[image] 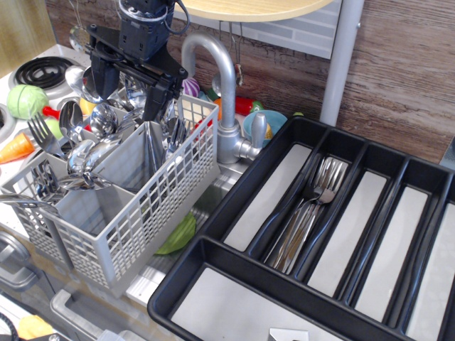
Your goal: Put fork from basket to tray
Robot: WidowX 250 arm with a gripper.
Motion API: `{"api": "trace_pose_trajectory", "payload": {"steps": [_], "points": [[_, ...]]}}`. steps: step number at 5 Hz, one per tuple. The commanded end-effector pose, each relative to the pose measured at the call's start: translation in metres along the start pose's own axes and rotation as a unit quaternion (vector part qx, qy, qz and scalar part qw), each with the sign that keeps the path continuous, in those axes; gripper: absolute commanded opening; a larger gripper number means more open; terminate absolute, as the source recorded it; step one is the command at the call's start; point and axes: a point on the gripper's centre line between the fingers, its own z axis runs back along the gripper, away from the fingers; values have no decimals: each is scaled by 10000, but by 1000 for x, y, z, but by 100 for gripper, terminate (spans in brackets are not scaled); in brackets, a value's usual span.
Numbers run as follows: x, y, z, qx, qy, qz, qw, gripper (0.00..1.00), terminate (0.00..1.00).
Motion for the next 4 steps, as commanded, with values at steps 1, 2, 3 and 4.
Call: {"api": "trace_pose_trajectory", "payload": {"steps": [1, 2, 3, 4], "points": [[0, 0, 0, 0, 0, 0, 10000, 100, 0], [-5, 0, 4, 549, -516, -250, 9968, 100, 0], [-5, 1, 6, 761, -615, -198, 9950, 100, 0], [-1, -1, 3, 768, -827, -94, 9936, 100, 0]]}}
